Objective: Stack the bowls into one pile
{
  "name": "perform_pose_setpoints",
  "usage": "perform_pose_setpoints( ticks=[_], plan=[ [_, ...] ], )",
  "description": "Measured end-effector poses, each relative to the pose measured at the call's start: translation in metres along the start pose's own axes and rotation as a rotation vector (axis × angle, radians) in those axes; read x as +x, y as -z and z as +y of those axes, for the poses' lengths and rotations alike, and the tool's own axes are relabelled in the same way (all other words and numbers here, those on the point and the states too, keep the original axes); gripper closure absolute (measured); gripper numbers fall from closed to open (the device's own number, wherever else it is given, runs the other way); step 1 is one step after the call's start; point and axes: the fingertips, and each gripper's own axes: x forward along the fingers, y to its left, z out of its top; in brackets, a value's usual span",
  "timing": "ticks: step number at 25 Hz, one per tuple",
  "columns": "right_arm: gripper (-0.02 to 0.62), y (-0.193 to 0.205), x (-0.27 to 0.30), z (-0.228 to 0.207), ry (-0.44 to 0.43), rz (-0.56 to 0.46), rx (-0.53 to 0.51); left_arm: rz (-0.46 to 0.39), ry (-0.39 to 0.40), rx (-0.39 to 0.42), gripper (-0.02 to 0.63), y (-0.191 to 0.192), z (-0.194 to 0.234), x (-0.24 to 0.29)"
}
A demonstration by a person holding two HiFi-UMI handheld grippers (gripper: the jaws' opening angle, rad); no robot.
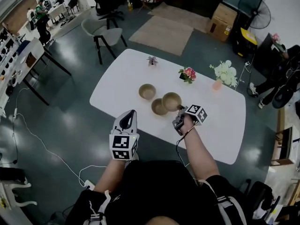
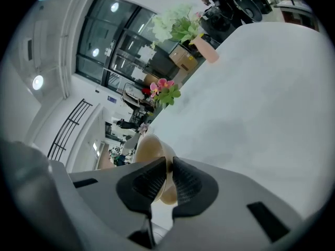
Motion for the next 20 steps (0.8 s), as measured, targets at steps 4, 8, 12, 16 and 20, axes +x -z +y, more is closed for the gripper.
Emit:
perform_pose_setpoints(
  ticks=[4,8,12,16,20],
  plan=[
    [0.543,0.021,0.016,0.01,0.002,0.045,-0.044,-0.002,-0.037,-0.012,0.592,0.003,0.015,-0.011],
    [0.543,0.035,0.03,0.015,0.011,0.077,-0.074,-0.001,-0.074,-0.022,0.592,0.005,0.029,-0.019],
    [0.543,0.044,0.04,0.006,0.041,0.102,-0.095,0.008,-0.098,-0.033,0.592,0.01,0.035,-0.023],
    [0.543,0.05,0.042,-0.001,0.072,0.117,-0.113,0.015,-0.121,-0.039,0.592,0.011,0.04,-0.03],
    [0.532,0.051,0.045,0.0,0.084,0.109,-0.178,0.009,-0.128,-0.039,0.592,0.009,0.042,-0.032]
  ],
)
